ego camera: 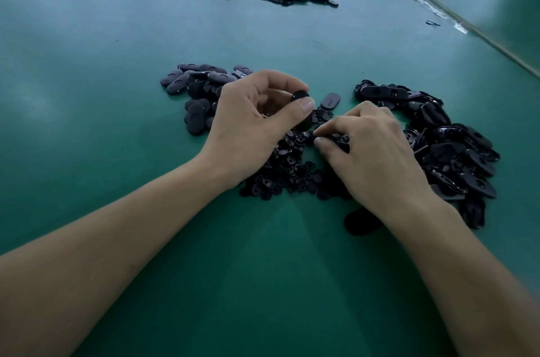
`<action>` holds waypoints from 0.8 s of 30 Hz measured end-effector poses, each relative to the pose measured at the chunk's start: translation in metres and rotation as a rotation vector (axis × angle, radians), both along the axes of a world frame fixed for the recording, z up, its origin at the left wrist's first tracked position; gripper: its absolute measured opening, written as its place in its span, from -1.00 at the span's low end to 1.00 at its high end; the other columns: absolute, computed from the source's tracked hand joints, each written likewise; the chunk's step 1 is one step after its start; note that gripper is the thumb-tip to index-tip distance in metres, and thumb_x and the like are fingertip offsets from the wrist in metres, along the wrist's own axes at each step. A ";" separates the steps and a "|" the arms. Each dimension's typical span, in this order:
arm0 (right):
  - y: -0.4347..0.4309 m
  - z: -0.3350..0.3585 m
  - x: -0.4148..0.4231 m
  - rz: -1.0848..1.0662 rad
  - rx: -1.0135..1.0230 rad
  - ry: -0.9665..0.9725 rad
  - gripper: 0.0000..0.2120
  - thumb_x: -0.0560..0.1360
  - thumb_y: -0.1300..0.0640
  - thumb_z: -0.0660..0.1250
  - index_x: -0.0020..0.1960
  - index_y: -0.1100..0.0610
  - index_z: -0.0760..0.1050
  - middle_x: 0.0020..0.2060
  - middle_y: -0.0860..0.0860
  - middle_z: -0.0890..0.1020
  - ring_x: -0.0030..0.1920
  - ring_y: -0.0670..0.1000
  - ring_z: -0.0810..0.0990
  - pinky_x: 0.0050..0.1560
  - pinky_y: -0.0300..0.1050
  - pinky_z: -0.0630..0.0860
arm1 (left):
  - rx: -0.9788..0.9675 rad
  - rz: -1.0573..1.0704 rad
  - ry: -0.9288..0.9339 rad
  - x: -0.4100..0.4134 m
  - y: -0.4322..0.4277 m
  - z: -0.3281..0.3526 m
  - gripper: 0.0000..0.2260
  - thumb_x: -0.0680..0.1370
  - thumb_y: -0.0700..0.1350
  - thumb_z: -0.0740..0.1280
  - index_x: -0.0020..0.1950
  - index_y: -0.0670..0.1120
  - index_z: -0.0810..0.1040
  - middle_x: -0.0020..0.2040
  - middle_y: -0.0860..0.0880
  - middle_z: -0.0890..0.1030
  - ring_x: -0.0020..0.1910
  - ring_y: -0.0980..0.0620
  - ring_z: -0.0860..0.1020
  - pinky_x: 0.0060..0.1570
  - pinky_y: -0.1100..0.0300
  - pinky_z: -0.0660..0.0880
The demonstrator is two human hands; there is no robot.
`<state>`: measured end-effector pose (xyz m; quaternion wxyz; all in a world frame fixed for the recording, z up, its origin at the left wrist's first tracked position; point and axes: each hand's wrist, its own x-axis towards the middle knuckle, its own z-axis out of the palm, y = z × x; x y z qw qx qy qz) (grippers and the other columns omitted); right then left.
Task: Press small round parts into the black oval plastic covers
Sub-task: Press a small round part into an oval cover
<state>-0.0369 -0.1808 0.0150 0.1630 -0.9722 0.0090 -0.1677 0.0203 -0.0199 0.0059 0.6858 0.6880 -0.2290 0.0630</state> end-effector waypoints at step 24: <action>0.010 0.008 -0.003 0.061 0.441 -0.259 -0.87 0.59 0.18 0.33 0.05 0.04 0.64 -0.25 -0.21 0.63 -0.22 -0.21 0.59 -0.16 -0.40 0.46 | -0.144 0.026 0.152 -0.001 0.000 0.000 -0.92 0.53 -0.33 0.43 -0.04 -0.17 0.64 -0.25 -0.07 0.72 -0.25 -0.04 0.72 -0.23 0.23 0.62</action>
